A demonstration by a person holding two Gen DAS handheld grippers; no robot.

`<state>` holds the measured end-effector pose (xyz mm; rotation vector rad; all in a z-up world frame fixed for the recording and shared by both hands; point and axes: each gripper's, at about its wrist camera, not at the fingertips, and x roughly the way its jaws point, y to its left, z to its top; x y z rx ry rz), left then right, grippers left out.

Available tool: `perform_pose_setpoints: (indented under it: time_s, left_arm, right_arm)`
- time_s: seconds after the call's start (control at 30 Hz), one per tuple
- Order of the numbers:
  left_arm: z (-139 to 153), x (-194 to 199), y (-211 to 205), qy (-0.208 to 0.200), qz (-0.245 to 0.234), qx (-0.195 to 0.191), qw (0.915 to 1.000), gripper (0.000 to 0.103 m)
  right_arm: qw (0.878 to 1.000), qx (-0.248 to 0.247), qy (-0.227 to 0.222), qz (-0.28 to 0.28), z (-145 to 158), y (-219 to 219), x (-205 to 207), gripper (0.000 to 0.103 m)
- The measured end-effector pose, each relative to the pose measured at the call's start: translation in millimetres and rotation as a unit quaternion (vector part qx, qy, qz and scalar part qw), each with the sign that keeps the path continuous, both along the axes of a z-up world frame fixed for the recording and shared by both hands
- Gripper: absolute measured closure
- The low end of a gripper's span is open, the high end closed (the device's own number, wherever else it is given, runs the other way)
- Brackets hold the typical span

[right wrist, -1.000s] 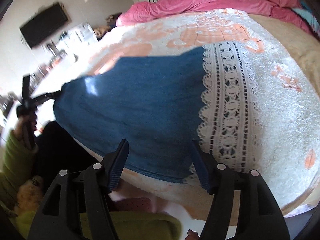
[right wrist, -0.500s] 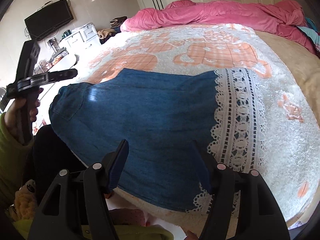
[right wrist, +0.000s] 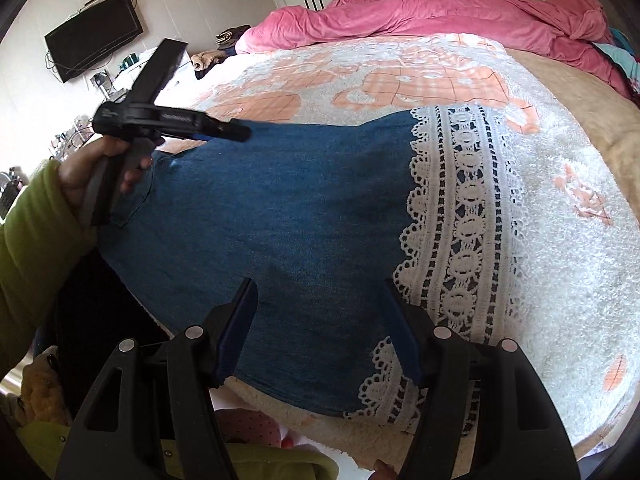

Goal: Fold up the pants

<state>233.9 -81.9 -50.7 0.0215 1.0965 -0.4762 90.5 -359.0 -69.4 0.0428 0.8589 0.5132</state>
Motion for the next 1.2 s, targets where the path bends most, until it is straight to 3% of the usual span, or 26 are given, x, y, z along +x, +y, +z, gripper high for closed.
perform_pose_setpoints:
  time_s: [0.03,0.1,0.17,0.23,0.3,0.37,0.4,0.5,0.57,0.6,0.73,0.83,0.93,1.03,1.07,1.17,1.2]
  left_arm:
    - [1,-2,-3,-0.003,-0.008,-0.01,0.9999,0.083]
    - [4,-5,-4,0.007,-0.03,-0.049,0.9983,0.099]
    - [12,-5,2,0.007,-0.044,-0.095,0.9945,0.1]
    - [16,0,9,-0.022,-0.022,-0.068,0.9972,0.101]
    - [8,9,15,-0.017,0.007,-0.043,0.9989,0.101]
    - [-4,12,12,-0.037,0.017,0.003,0.9992,0.101]
    - [-8,11,12,-0.042,0.017,0.003,0.999,0.101]
    - [-6,10,21,-0.051,0.028,-0.021,0.9981,0.097]
    - [1,4,25,-0.067,0.04,-0.019,0.9968,0.083]
    - [6,1,22,-0.077,0.042,-0.014,0.996,0.073]
    - [31,-31,28,-0.127,0.05,-0.019,0.9904,0.064]
    - [41,-59,20,-0.145,0.027,-0.037,0.9884,0.057]
    - [38,-73,5,-0.144,-0.003,-0.044,0.9886,0.051]
    - [25,-74,-10,-0.139,-0.018,-0.008,0.9901,0.049]
    - [19,-70,-12,-0.131,-0.014,0.0,0.9912,0.048]
    - [-3,-63,-13,-0.108,-0.002,0.019,0.994,0.043]
    - [-5,-63,-13,-0.11,-0.003,0.018,0.9937,0.042]
  right_arm:
    - [1.0,0.0,0.0,0.001,0,0,0,0.041]
    - [1.0,0.001,0.001,0.003,0,-2,-1,0.041]
    - [1.0,0.002,0.002,0.004,1,-2,0,0.041]
    - [1.0,0.0,0.004,0.004,1,-1,0,0.041]
    - [1.0,-0.004,0.006,0.003,1,1,2,0.041]
    - [1.0,-0.012,0.007,0.006,1,3,3,0.041]
    - [1.0,-0.014,0.007,0.008,1,3,3,0.041]
    - [1.0,-0.017,0.014,0.01,3,4,4,0.041]
    - [1.0,-0.002,0.022,0.009,12,1,7,0.042]
    - [1.0,0.017,0.013,-0.001,21,-7,9,0.042]
    - [0.994,0.071,-0.036,-0.081,54,-55,40,0.042]
    - [0.988,0.097,0.008,-0.122,46,-86,89,0.04]
    - [0.986,0.1,0.05,-0.124,30,-94,126,0.043]
    - [0.985,0.111,0.074,-0.107,16,-87,151,0.045]
    - [0.985,0.113,0.085,-0.1,8,-83,159,0.047]
    - [0.99,0.081,0.077,-0.083,3,-71,156,0.065]
    - [0.991,0.083,0.072,-0.074,5,-69,152,0.076]
